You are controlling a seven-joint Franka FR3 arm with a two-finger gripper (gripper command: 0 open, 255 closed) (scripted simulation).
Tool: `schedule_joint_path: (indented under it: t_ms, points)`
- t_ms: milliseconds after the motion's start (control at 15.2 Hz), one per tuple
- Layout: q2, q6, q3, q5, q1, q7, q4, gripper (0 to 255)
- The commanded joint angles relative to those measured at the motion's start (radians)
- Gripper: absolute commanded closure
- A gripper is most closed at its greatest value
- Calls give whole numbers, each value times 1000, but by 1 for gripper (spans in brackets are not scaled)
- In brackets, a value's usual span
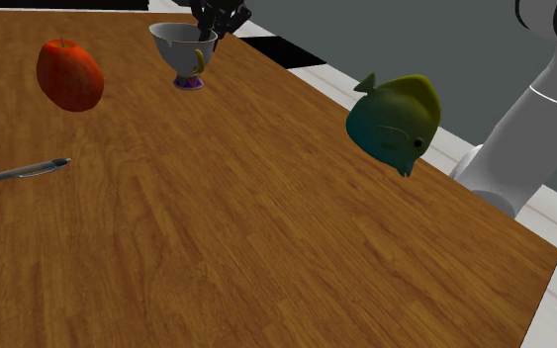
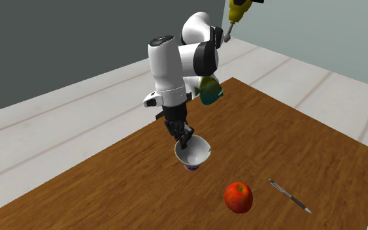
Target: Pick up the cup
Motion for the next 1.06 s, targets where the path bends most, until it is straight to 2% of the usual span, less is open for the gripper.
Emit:
schedule_joint_path:
  t_ms: [0,858,990]
  points:
    - [5,-19,0,-3,0,6,25,255]
    - [71,-207,5,-36,7,60,283,255]
    - [72,-209,5,-37,8,61,287,255]
